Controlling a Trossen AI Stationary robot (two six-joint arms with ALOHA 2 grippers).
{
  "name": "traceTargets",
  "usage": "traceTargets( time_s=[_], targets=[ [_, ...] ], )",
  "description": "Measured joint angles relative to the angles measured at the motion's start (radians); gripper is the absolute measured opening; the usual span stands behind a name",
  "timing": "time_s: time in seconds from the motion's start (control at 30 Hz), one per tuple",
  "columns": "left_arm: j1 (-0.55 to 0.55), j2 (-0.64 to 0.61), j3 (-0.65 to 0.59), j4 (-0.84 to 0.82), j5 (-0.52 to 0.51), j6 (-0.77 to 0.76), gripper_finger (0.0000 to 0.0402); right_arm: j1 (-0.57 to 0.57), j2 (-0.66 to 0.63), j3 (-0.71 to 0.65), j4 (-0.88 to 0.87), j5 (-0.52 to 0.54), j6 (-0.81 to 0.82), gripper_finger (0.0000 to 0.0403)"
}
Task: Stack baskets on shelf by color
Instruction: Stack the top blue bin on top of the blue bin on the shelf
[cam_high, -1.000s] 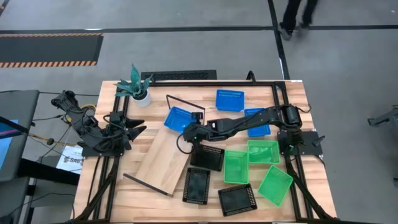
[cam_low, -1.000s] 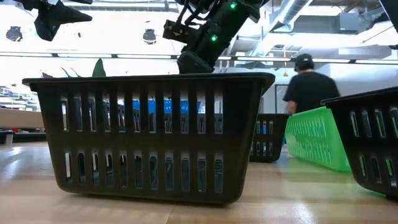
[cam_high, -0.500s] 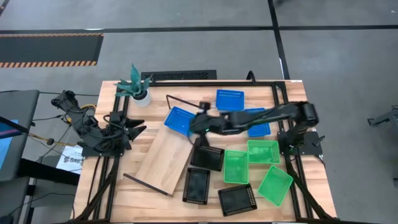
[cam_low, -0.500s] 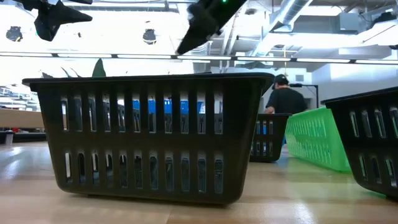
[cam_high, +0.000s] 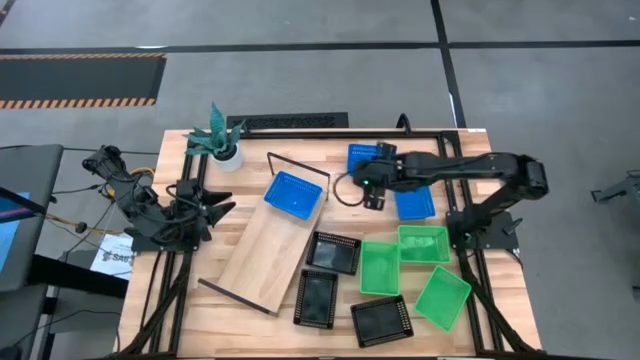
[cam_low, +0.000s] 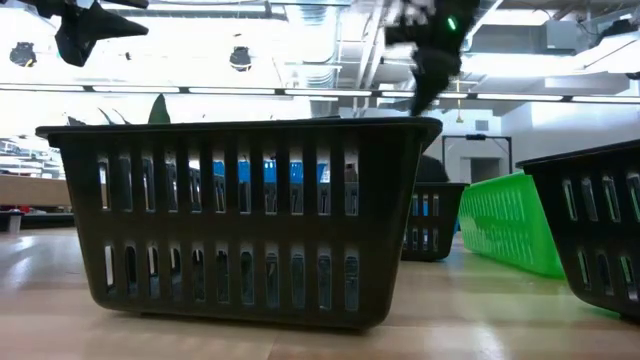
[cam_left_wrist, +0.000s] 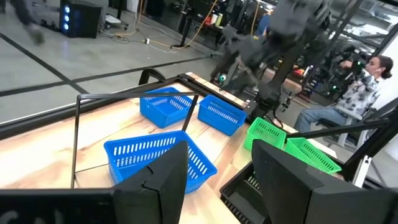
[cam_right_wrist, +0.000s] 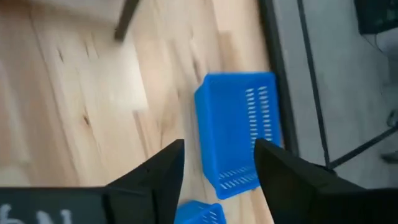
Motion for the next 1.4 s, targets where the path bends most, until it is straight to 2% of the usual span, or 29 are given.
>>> traceTargets(
  time_s=[0.13,0.27,0.57,0.93,1.07,1.3,1.4],
  targets=[
    [0.000,0.000,0.000,-0.007,-0.005,0.000,0.0169,-0.063,-0.075,-0.244,0.212,-0.042,-0.067,0.0222],
    [0.000,0.000,0.000,-0.007,-0.013,0.000,0.0169,-0.131,-0.096,-0.368,0.371,-0.099,-0.089,0.0215],
    [0.000,0.000,0.000,-0.007,-0.051,0.001,0.0169,-0.243,-0.003,-0.387,0.454,-0.147,-0.187,0.0214],
    [0.000,0.000,0.000,-0.007,-0.057,0.007,0.0169,-0.301,0.115,-0.388,0.519,-0.155,-0.267,0.0201],
    [0.000,0.000,0.000,-0.007,-0.058,0.014,0.0169,-0.306,0.141,-0.388,0.525,-0.154,-0.269,0.0164],
    [0.000,0.000,0.000,-0.008,-0.058,0.016,0.0169,-0.306,0.117,-0.388,0.519,-0.153,-0.261,0.0019],
    [0.000,0.000,0.000,-0.007,-0.058,0.016,0.0169,-0.305,0.077,-0.387,0.519,-0.154,-0.241,0.0015]
  ],
)
